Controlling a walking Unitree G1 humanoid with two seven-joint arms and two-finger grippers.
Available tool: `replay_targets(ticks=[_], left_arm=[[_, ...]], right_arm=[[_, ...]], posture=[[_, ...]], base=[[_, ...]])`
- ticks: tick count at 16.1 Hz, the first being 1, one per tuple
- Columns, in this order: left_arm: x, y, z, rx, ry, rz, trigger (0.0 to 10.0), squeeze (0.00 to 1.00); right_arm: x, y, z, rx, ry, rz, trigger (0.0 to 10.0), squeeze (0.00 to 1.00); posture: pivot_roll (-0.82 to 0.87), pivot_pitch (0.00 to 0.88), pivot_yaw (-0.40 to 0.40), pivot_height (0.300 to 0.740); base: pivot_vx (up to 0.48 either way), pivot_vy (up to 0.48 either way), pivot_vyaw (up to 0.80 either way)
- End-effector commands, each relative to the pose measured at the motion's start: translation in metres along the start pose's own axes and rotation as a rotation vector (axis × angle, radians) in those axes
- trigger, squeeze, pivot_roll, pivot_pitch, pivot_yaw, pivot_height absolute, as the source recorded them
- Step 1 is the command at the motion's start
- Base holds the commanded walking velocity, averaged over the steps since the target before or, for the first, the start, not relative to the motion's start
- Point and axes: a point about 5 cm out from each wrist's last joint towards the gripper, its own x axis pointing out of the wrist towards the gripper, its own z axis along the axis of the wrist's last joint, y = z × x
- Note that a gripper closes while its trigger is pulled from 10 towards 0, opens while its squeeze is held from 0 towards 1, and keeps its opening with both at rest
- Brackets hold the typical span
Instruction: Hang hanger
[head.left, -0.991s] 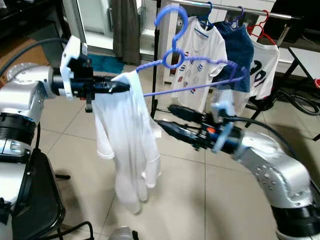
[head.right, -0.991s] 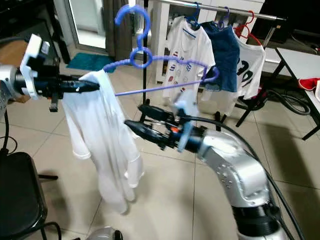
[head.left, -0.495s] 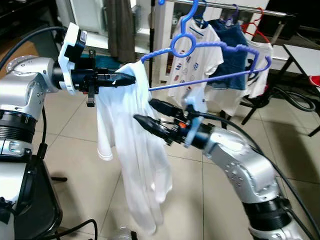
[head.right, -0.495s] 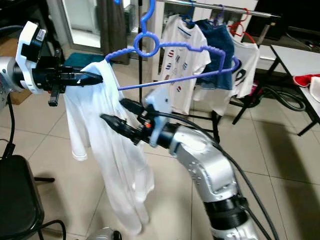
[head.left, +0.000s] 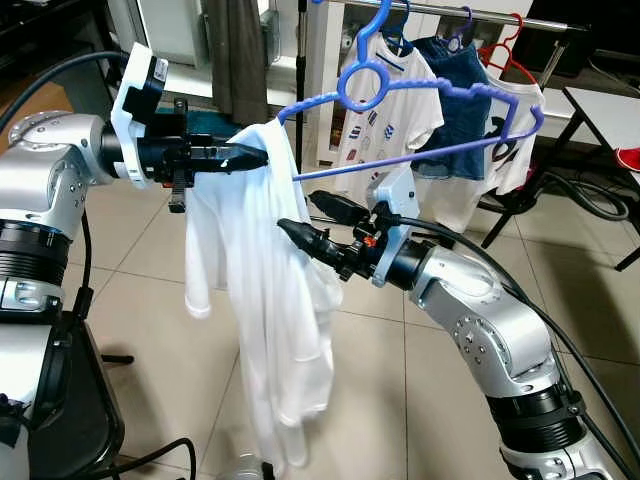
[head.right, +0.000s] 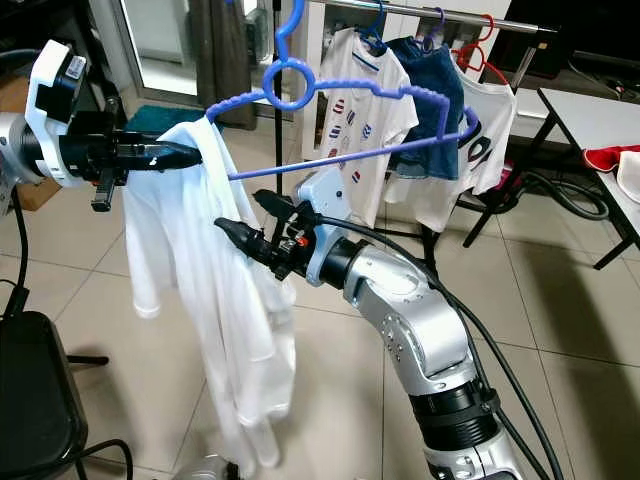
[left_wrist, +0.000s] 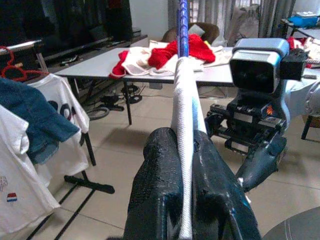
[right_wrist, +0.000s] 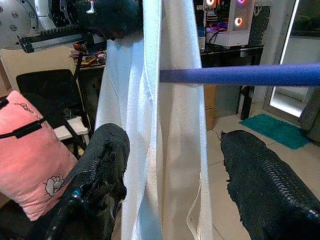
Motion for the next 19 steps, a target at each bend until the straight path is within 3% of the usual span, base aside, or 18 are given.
replay_targets(ticks=[1,4,7,11,14,16,19], left_arm=[[-0.002,0.001,0.007,0.031,-0.017,0.005,0.0,0.00],[-0.003,0.003,0.008,0.031,-0.023,0.014,0.0,0.00],[-0.003,0.004,0.007,0.029,-0.026,0.016,0.0,0.00],[-0.004,0.004,0.006,0.027,-0.024,0.016,0.0,0.00],[-0.006,0.004,0.005,0.028,-0.014,0.023,0.0,0.00],[-0.006,0.004,0.003,0.025,-0.016,0.026,0.0,0.00],[-0.006,0.004,0.003,0.025,-0.022,0.025,0.0,0.00]], right_arm=[[-0.004,-0.004,0.002,0.002,-0.020,-0.014,10.0,0.00],[-0.003,0.012,0.007,0.045,-0.063,0.135,10.0,0.00],[0.008,0.024,0.003,0.052,-0.048,0.194,10.0,0.00],[0.017,0.013,-0.002,0.043,-0.022,0.141,10.0,0.00],[0.006,0.006,-0.001,0.033,-0.017,0.130,10.0,0.00],[-0.010,-0.001,0.002,0.041,-0.032,0.129,10.0,0.00],[-0.014,-0.002,0.004,0.043,-0.043,0.136,10.0,0.00]], posture=[[-0.03,0.015,0.001,0.740],[-0.03,0.015,0.002,0.740],[-0.03,0.016,0.003,0.740],[-0.02,0.017,-0.001,0.740],[-0.02,0.016,-0.007,0.740],[-0.02,0.014,-0.006,0.740],[-0.02,0.014,-0.006,0.740]], base=[[0.000,0.000,0.00],[0.000,0.000,0.00],[0.000,0.000,0.00],[0.000,0.000,0.00],[0.000,0.000,0.00],[0.000,0.000,0.00],[0.000,0.000,0.00]])
